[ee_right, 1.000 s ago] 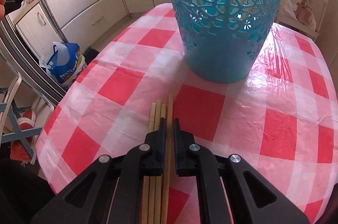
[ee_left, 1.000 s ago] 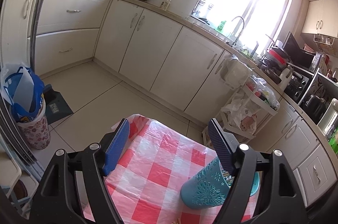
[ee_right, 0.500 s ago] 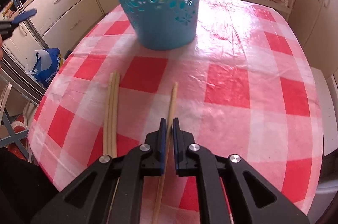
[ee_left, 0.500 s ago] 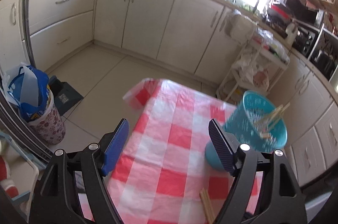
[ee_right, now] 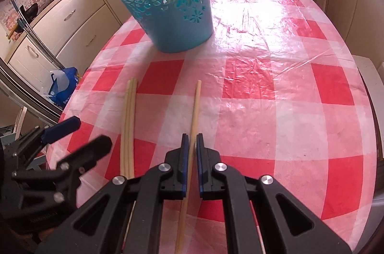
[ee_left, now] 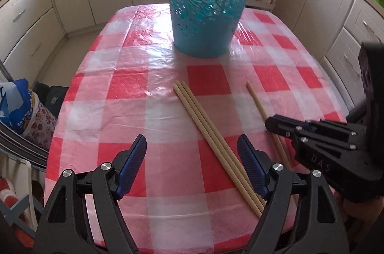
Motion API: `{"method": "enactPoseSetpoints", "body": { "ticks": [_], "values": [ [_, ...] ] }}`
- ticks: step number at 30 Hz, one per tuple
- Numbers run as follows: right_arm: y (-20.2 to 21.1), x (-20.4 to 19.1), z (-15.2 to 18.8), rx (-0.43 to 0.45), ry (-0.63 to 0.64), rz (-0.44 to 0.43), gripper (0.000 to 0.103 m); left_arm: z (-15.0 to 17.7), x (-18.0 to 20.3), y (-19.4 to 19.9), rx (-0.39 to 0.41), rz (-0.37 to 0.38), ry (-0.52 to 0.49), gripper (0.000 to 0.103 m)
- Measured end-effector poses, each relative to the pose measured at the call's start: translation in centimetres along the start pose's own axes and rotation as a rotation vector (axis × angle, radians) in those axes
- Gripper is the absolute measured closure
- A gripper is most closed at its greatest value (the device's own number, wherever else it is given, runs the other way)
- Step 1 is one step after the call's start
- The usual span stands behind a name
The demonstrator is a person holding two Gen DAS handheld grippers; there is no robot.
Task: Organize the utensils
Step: 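Move both grippers back down to the loose wooden sticks on the tablecloth, then close the left gripper on one stick while the right gripper grasps another stick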
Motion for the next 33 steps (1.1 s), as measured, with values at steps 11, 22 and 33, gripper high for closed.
{"method": "enactPoseSetpoints", "body": {
  "ticks": [11, 22, 33],
  "values": [
    [0.2, 0.2, 0.1, -0.015, -0.020, -0.026, 0.088, 1.7, -0.9, -0.9, -0.133, -0.021, -0.148, 0.027],
    [0.6, 0.6, -1.4, 0.055, -0.032, 0.029, 0.068, -1.5, -4.5, 0.0, -0.142, 0.018, -0.035, 0.026],
    [0.1, 0.8, -2.1, 0.062, -0.041, 0.043, 0.063, -3.8, -5.6, -3.6, -0.123, -0.024, 0.107, 0.027]
  ]
}}
Point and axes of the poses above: each gripper's, at about its wrist camera, not at the fingertips, and y roughly against the way its jaws point, x to its right, z to its underside, the point moved 9 cm from there along -y, roughly the way its jaws point, and after that the axes turned 7 degrees about z, right-handed, at the moved point
